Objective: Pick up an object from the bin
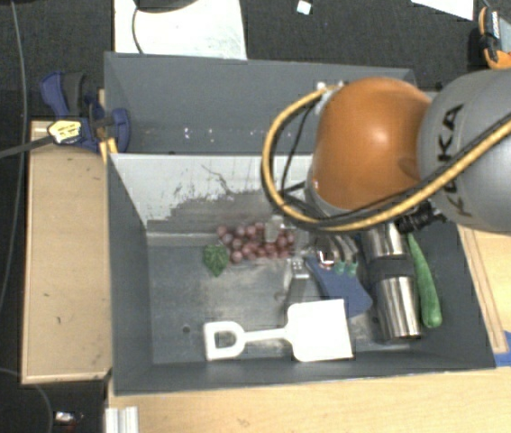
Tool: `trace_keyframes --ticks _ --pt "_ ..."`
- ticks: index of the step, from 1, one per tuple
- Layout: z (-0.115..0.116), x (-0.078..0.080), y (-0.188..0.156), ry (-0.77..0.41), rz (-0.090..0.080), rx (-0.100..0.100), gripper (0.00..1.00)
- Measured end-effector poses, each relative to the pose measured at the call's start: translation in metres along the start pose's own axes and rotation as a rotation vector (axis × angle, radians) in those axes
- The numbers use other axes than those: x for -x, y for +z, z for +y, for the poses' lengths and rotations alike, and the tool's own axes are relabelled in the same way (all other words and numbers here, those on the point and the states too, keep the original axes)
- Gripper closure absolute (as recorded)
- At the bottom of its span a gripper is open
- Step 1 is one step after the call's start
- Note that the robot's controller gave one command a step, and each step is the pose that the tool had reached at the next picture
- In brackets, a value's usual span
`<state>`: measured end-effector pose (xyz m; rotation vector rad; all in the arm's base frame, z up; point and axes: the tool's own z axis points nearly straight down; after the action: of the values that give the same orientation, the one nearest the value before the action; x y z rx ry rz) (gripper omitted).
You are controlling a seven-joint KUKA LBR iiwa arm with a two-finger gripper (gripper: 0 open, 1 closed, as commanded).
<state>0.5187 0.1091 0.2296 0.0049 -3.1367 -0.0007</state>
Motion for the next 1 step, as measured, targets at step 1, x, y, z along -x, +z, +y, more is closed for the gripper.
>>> trace_keyframes --ticks 1 --pt "-0.0006 0.0016 -0.0034 0.005 -0.007 0.001 0.00"
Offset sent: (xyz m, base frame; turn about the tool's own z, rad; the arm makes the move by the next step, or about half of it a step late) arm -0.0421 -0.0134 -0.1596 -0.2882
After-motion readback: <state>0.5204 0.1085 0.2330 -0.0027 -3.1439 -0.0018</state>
